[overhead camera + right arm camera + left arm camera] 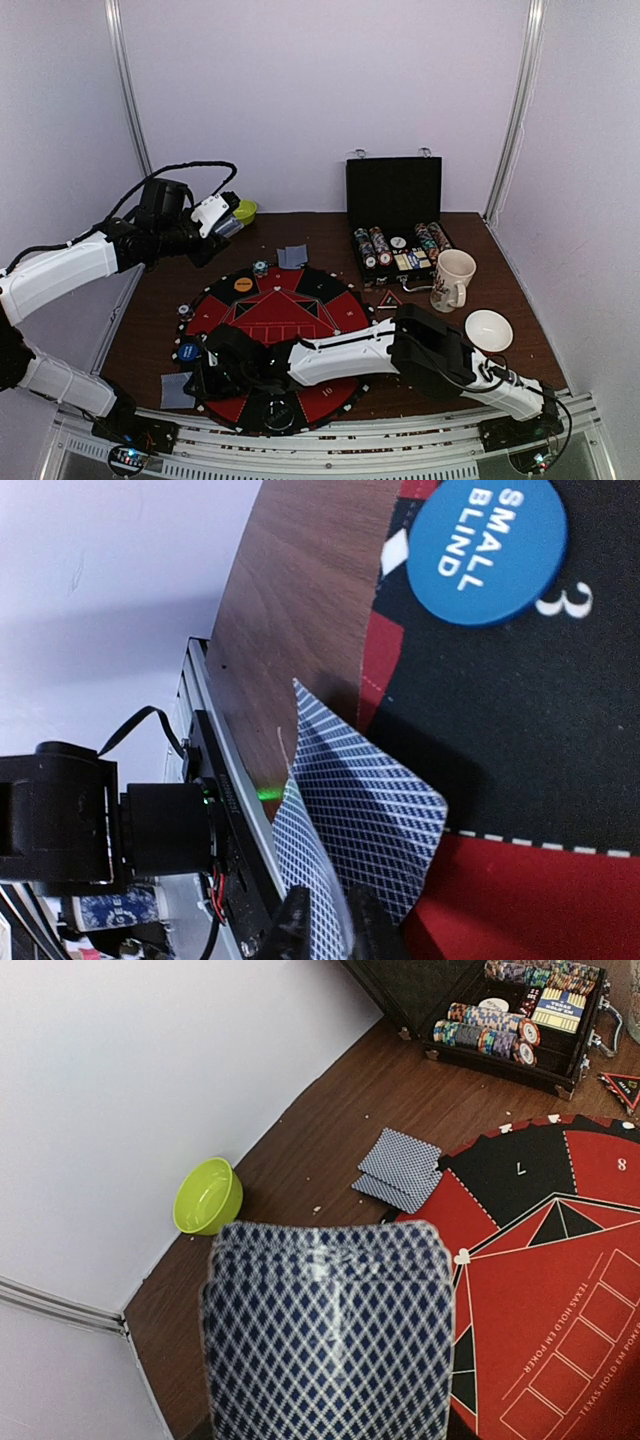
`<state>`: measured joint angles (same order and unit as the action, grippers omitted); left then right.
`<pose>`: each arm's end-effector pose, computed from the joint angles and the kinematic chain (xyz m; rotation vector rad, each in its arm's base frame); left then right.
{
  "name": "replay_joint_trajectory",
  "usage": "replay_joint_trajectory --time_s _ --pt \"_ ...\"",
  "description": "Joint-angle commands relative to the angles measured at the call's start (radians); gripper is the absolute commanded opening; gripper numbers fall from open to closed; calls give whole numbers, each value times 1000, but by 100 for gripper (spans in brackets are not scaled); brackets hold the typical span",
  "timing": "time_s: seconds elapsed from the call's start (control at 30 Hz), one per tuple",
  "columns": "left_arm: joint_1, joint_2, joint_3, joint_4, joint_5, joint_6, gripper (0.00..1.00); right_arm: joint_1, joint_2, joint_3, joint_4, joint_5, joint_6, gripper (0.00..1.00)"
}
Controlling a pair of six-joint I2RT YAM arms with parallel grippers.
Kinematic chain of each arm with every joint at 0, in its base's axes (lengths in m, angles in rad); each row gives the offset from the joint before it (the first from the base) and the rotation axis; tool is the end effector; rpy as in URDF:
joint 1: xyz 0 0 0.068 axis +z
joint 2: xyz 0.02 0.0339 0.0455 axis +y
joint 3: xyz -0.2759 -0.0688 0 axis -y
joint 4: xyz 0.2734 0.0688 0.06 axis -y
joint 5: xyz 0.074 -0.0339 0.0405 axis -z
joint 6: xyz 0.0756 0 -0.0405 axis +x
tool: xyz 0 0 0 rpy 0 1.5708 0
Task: Distribute texas hold em gaming equipment
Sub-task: Distribute the poker card in the small blind area, then pick up the poker card from the face-down deck piles.
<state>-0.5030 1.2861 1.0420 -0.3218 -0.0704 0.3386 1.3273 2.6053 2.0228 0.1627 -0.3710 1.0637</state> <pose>0.3078 -0.1633 0.2903 0.8343 1.9654 -0.0214 0.1302 0.6378 0.0953 -0.6322 2.4459 1.6862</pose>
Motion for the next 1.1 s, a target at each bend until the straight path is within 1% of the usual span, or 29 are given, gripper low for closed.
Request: replay_joint_trajectory --time_s 0.0,0.13,0.27,0.4,0.5,0.63,0.73,0.83,0.93,1.07 --pt "7 -20 3 55 10 7 43 -9 13 38 -24 13 -25 23" --pt "7 -22 3 54 16 11 43 -10 4 83 -112 49 -82 34" --pt "9 -26 1 53 12 16 43 -6 -30 82 -170 124 -137 43" --pt "10 -26 0 52 16 18 43 -1 -53 105 -230 180 -217 49" --pt "12 -24 -3 52 14 22 43 -2 -81 102 -279 237 -260 50" --pt "11 -27 -5 52 20 27 43 -2 -176 57 -314 319 -373 53" --pt "12 -31 -7 52 39 35 43 -13 -300 -57 -277 268 -481 55" --pt "11 -36 -9 48 71 44 43 -46 -471 -256 -232 177 -545 56" --pt "11 -50 -18 45 125 64 43 -121 -663 -523 -175 108 -549 56" --pt "11 -76 -43 42 263 110 43 -244 -894 -730 -145 85 -560 58"
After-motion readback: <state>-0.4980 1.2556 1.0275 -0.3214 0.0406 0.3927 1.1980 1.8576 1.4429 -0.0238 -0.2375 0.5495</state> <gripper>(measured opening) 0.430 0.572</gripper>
